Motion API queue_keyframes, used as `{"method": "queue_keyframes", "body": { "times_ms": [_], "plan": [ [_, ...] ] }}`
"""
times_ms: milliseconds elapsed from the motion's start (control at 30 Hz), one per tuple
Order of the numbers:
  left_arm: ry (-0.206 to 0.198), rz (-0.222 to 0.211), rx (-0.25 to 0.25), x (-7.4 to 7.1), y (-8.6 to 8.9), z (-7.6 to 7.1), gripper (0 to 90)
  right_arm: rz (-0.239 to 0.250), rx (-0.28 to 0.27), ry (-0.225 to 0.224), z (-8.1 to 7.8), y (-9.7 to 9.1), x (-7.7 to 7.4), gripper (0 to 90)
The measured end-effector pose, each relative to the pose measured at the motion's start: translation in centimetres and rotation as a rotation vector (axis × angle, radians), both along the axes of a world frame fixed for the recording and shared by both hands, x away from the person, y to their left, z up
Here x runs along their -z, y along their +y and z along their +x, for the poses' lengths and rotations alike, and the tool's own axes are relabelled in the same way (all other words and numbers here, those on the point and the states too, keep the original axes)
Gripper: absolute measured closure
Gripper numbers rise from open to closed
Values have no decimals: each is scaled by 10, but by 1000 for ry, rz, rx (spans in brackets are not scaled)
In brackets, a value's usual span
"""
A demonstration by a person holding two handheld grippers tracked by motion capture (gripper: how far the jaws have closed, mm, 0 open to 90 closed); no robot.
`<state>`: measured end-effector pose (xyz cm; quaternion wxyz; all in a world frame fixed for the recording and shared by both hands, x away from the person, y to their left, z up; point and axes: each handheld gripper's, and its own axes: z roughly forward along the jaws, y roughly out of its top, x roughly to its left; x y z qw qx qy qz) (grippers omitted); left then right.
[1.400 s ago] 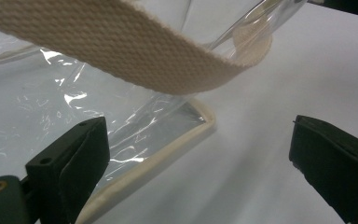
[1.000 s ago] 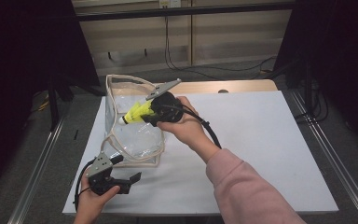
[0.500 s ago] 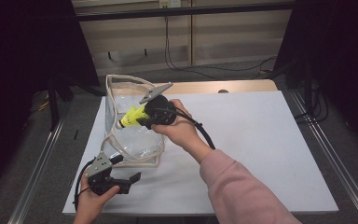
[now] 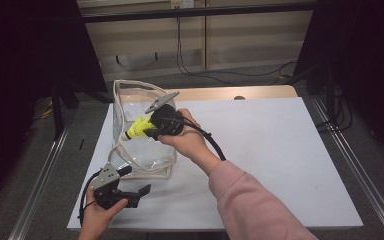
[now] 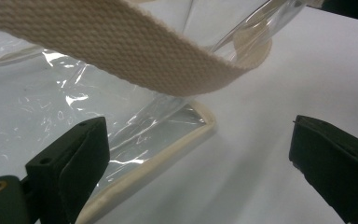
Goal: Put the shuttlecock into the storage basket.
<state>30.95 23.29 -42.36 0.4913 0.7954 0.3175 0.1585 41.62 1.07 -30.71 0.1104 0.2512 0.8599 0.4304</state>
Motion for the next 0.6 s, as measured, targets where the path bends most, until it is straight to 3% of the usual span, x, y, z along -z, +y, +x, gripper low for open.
{"method": "queue_keyframes", "body": {
  "times_ms": [600],
  "plan": [
    [1,1,-1,0,0,0,50,-19,-5,14,3,14,10,799]
  ]
}}
